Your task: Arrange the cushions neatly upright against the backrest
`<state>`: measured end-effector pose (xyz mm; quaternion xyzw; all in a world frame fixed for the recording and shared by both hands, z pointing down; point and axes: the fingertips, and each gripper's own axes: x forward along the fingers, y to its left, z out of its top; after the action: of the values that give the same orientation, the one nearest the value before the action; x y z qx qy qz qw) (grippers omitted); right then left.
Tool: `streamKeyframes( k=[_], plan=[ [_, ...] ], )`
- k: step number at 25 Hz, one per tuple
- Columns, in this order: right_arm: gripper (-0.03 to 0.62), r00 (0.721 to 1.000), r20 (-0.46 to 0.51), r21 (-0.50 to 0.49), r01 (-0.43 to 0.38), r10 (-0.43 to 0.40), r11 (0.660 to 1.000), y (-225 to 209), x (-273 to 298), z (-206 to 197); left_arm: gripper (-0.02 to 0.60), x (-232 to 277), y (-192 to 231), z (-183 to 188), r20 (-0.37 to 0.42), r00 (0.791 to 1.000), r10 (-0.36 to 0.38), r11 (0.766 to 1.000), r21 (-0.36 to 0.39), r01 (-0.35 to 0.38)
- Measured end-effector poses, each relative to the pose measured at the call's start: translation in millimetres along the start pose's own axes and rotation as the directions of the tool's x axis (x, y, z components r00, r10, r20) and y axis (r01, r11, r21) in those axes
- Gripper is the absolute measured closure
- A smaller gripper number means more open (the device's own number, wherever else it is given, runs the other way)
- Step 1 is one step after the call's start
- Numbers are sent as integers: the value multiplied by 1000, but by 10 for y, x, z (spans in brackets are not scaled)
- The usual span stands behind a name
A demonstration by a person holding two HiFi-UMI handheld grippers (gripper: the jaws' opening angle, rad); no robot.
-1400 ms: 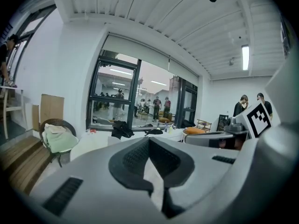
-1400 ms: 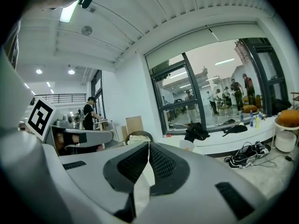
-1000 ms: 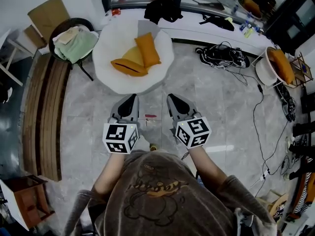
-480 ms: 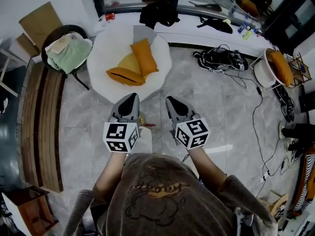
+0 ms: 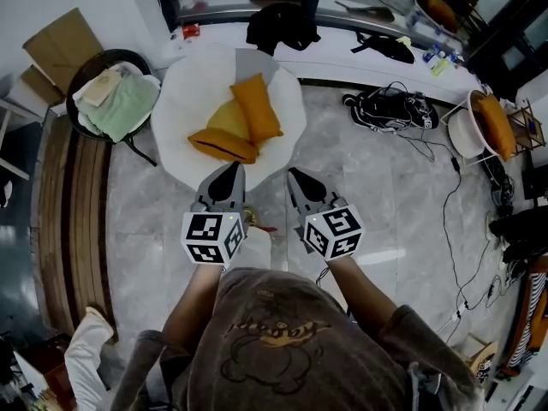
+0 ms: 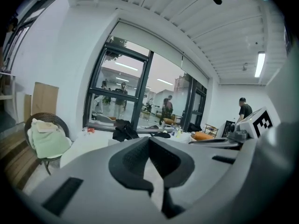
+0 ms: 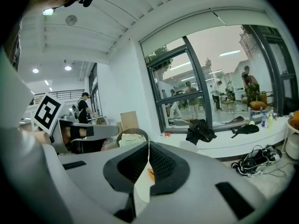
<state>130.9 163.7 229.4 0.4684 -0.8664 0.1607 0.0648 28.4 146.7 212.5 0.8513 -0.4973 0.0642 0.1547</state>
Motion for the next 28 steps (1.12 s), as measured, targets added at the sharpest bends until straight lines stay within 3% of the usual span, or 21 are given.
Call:
streamKeyframes(
  k=[15, 28],
  plan=[
    [572, 1000, -11, 8, 8, -8, 1000, -430, 1468, 473, 577, 1127, 1043, 400, -36, 999, -28, 1000, 3, 28],
    [572, 999, -21, 9, 39, -39, 999, -669, 1863, 665, 577, 1534, 1321, 605, -38, 998, -48, 998, -30, 47]
  ],
)
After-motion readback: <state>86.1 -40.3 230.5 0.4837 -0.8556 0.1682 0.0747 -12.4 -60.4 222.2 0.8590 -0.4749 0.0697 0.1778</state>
